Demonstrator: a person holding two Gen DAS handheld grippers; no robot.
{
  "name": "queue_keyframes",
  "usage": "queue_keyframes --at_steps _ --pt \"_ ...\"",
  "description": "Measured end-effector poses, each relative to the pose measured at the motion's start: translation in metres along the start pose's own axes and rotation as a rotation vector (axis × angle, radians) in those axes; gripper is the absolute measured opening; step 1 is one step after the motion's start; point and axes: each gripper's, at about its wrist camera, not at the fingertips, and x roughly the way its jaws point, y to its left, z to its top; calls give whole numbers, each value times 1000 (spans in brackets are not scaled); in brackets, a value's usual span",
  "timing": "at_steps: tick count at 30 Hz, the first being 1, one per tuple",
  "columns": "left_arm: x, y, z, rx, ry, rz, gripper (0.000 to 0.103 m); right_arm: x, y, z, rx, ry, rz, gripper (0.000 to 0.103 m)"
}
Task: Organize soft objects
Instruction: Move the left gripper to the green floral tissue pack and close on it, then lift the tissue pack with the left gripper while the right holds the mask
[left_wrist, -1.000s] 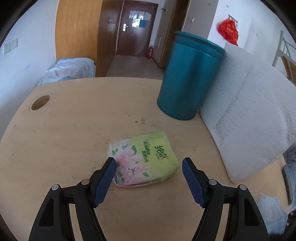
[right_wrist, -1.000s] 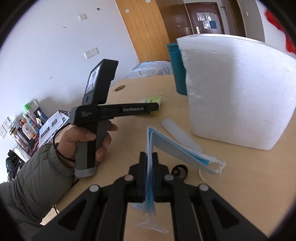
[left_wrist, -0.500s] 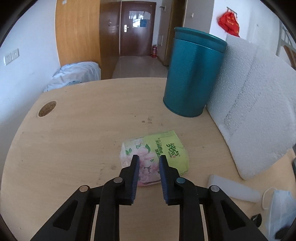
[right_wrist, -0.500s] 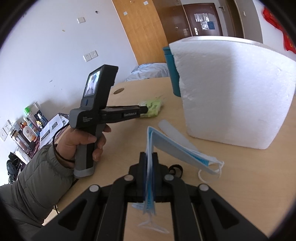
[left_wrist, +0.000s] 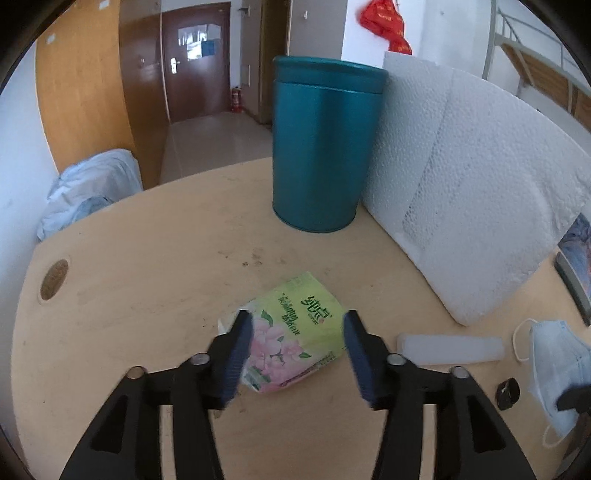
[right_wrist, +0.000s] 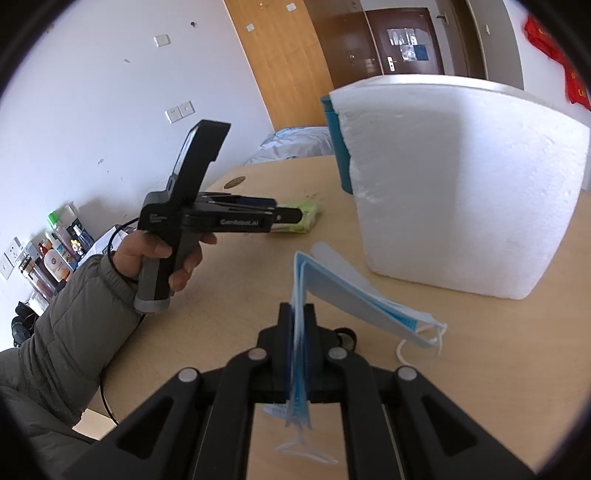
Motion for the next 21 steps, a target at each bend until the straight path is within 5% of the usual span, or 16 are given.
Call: queue_keyframes --at_steps 5,21 --pt "0 0 1 59 -20 -6 85 5 -2 4 9 6 -6 7" --pt "30 11 25 142 22 -128 87 8 8 5 14 13 -22 7"
